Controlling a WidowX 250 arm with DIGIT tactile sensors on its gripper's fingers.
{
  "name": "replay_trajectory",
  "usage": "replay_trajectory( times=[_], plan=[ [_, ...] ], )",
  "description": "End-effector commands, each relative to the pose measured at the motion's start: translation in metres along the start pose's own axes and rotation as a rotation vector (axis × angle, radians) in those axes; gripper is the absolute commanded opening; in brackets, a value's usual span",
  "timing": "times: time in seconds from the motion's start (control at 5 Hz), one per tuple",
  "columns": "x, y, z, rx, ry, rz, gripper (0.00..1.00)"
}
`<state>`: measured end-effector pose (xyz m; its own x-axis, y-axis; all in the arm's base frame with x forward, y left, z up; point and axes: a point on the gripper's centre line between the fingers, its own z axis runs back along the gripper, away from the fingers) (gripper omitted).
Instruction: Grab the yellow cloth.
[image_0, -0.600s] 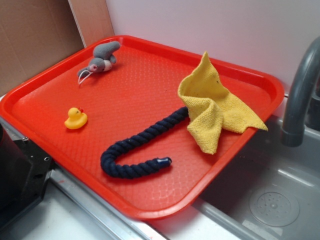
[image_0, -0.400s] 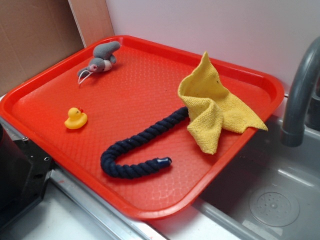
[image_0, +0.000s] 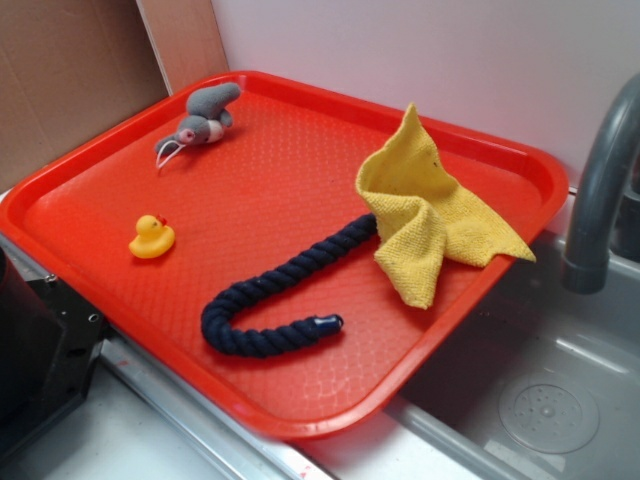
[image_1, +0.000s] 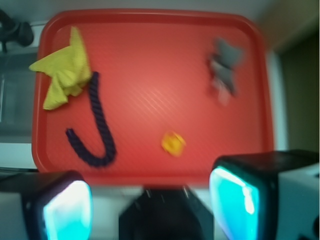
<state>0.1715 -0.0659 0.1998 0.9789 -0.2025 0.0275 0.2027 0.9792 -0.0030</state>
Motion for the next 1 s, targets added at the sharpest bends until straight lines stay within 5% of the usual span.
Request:
replay_trajectory(
  times=[0.0, 0.4, 0.6, 0.8],
  plan=[
    [0.072, -0.06, -0.058, 0.076, -0.076, -0.517, 1.0],
    [0.087, -0.061, -0.097, 0.01, -0.067, -1.014, 1.0],
    [0.088, -0.056, -0.122, -0.038, -0.058, -1.098, 1.0],
    [0.094, -0.056, -0.141, -0.024, -0.038, -1.106, 1.0]
  ],
)
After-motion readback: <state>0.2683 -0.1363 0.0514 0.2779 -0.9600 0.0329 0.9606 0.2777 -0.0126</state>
